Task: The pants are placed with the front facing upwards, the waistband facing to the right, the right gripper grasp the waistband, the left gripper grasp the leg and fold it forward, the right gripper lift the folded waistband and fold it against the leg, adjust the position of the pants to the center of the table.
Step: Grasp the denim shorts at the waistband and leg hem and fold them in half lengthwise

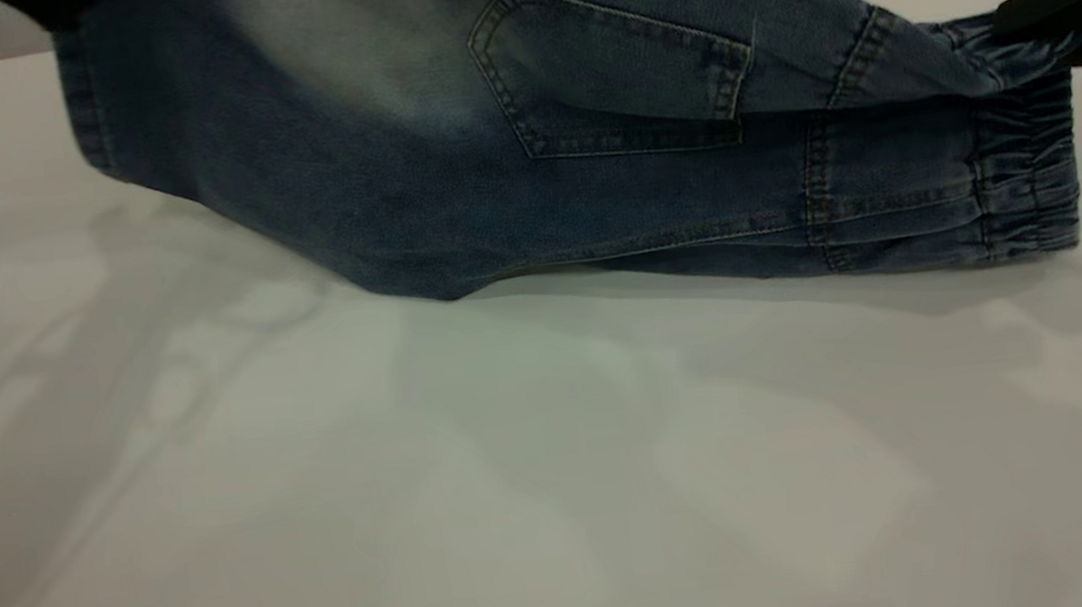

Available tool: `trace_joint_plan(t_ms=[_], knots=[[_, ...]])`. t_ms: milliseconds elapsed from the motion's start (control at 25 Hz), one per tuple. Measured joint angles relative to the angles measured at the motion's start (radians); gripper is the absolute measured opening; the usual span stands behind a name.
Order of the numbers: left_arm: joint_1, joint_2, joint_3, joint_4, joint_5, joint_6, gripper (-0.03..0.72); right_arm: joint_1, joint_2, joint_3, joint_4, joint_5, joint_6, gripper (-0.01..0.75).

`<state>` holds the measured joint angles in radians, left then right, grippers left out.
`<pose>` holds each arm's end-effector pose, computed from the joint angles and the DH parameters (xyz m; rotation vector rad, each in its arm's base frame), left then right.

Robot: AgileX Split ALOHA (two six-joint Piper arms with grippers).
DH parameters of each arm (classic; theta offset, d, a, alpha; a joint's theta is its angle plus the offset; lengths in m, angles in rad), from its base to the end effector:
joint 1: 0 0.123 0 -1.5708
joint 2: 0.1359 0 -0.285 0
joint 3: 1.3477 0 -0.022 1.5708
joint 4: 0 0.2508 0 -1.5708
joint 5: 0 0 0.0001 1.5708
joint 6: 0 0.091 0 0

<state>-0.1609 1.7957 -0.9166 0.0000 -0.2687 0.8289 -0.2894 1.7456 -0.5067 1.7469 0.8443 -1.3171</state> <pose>0.3664 -0.0595 0.1811 1.0067 1.8653 0.4014 0.2537 -0.0056 0.1239 0.6327 2.3385 1.1320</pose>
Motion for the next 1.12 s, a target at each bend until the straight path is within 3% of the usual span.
trace_joint_plan(t_ms=[680, 1120], knots=[[-0.002, 0.305, -0.258, 0.095, -0.016, -0.001, 0.057, 0.000, 0.000, 0.000, -0.002, -0.113, 0.000, 0.037], [-0.005, 0.400, -0.335, 0.139, -0.039, 0.000, 0.057, 0.000, 0.000, 0.000, -0.002, -0.139, 0.001, 0.037]])
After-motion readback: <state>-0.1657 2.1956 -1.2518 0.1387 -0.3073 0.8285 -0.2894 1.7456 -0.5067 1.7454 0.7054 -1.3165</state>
